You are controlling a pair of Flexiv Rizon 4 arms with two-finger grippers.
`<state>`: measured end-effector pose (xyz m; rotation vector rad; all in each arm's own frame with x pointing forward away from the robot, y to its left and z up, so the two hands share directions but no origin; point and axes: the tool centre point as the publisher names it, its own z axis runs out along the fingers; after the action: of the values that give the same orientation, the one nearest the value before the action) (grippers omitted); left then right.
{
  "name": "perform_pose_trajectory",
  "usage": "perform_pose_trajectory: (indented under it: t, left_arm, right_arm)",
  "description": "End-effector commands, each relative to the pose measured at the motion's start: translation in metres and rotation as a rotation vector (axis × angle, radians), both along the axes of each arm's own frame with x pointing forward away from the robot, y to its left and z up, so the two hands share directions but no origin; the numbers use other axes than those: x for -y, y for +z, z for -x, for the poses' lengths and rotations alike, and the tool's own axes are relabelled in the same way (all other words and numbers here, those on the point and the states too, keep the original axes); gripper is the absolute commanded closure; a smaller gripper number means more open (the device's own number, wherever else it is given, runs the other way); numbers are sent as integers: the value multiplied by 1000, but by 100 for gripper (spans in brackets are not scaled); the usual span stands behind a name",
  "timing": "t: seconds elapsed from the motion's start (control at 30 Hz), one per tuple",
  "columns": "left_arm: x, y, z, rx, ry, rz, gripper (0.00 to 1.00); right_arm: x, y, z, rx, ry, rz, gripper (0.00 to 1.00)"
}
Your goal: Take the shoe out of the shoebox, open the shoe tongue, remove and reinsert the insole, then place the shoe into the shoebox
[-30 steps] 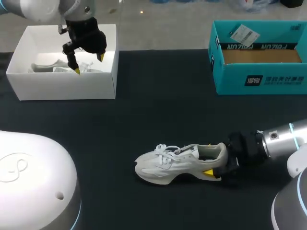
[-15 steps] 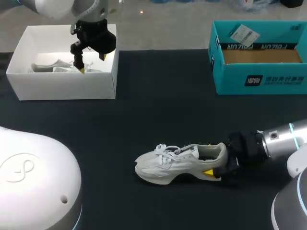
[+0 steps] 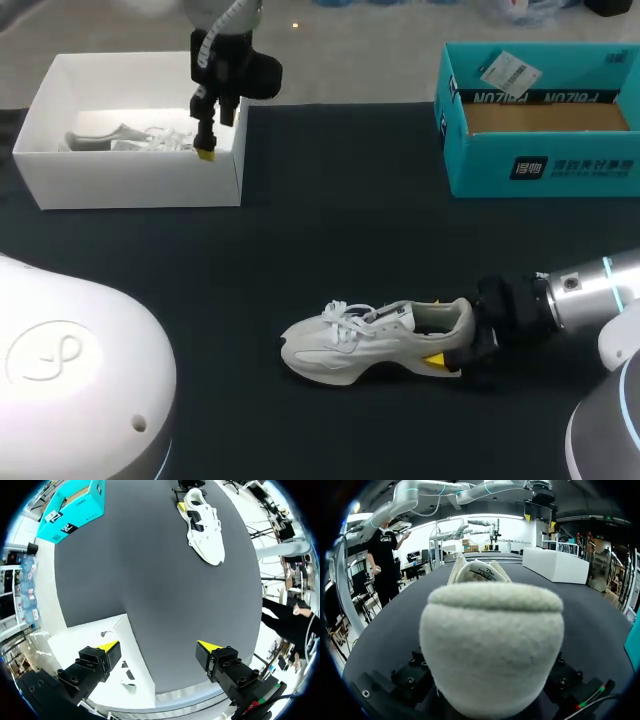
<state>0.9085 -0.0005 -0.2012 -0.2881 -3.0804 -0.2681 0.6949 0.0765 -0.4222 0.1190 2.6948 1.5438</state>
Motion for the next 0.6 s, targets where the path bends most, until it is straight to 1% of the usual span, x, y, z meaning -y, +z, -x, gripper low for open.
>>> perform_pose_trajectory:
  t: [0.03, 0.1, 0.17, 0.2, 0.6]
  left_arm:
    - [16, -12, 35, 256, 1027, 62, 0]
    - [24, -21, 48, 236, 1094, 97, 0]
    - [30, -28, 59, 212, 1139, 94, 0]
    - [35, -33, 68, 188, 1122, 147, 0]
    - [35, -33, 68, 188, 1122, 147, 0]
  right_arm:
    - [-5, -9, -3, 1, -3, 3, 100]
    - [-5, -9, -3, 1, -3, 3, 100]
    - [-5, -9, -3, 1, -3, 3, 100]
    - [-5, -9, -3, 1, -3, 3, 100]
    - [-5, -9, -3, 1, -3, 3, 100]
